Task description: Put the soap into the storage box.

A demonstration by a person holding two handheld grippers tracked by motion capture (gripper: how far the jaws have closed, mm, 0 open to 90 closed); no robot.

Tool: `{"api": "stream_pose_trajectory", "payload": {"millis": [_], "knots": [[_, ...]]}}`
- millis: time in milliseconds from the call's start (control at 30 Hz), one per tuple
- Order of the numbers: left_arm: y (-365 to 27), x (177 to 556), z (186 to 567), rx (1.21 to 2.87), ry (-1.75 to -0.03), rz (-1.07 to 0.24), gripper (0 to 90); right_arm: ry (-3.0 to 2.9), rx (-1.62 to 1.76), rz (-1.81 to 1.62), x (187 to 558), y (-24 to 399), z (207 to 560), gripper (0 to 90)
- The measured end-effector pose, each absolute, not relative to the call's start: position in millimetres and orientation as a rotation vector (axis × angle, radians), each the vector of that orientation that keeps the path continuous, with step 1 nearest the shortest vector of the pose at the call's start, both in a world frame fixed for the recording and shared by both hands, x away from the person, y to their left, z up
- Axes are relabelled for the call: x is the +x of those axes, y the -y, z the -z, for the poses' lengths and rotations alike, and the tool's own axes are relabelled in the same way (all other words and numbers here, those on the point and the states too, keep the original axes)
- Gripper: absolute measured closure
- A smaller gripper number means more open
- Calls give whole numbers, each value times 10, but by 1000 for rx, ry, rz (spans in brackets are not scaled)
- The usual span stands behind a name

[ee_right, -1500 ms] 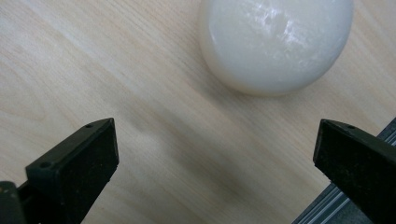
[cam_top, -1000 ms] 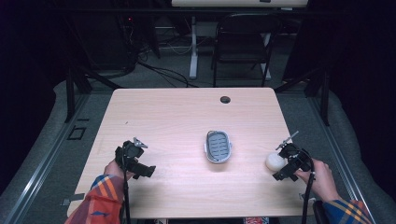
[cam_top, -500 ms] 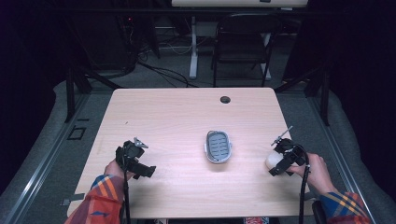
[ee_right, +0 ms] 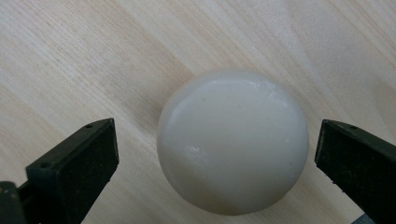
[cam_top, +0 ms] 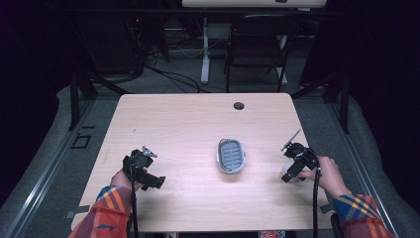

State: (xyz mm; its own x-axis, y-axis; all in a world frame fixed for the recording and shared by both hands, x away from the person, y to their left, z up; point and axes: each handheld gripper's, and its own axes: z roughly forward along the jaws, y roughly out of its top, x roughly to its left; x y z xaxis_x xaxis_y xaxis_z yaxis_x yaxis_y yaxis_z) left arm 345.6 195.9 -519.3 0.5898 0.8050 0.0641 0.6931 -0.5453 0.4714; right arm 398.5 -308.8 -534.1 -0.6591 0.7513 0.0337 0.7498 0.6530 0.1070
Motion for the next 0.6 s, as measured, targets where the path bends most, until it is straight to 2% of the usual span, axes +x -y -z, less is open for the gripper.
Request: {"api": "stream_pose_trajectory", "payload": {"millis": [100, 133, 167, 200, 333, 467, 600], "knots": [[-1962, 3460, 5195, 2426, -1204, -383, 1, -2791, 1349, -277, 3967, 3055, 5401, 0], [-1962, 3461, 5195, 2426, -1204, -378, 1, -2854, 1273, -168, 4013, 3060, 5349, 0], [-1961, 3460, 5193, 2428, -1205, -377, 1, -2771, 1377, -325, 3969, 3028, 5440, 0], [-1961, 3460, 5193, 2428, -1205, -377, 1, -2847, 1282, -173, 4027, 3039, 5367, 0], [-1963, 3459, 5195, 2425, -1206, -382, 1, -2829, 1310, -191, 4030, 3028, 5386, 0], [-1962, 3459, 5193, 2427, -1205, -378, 1, -2875, 1274, -41, 4090, 3032, 5364, 9], [-1961, 3456, 5193, 2423, -1205, -384, 1, -2859, 1293, -36, 4094, 3042, 5378, 104]]}}
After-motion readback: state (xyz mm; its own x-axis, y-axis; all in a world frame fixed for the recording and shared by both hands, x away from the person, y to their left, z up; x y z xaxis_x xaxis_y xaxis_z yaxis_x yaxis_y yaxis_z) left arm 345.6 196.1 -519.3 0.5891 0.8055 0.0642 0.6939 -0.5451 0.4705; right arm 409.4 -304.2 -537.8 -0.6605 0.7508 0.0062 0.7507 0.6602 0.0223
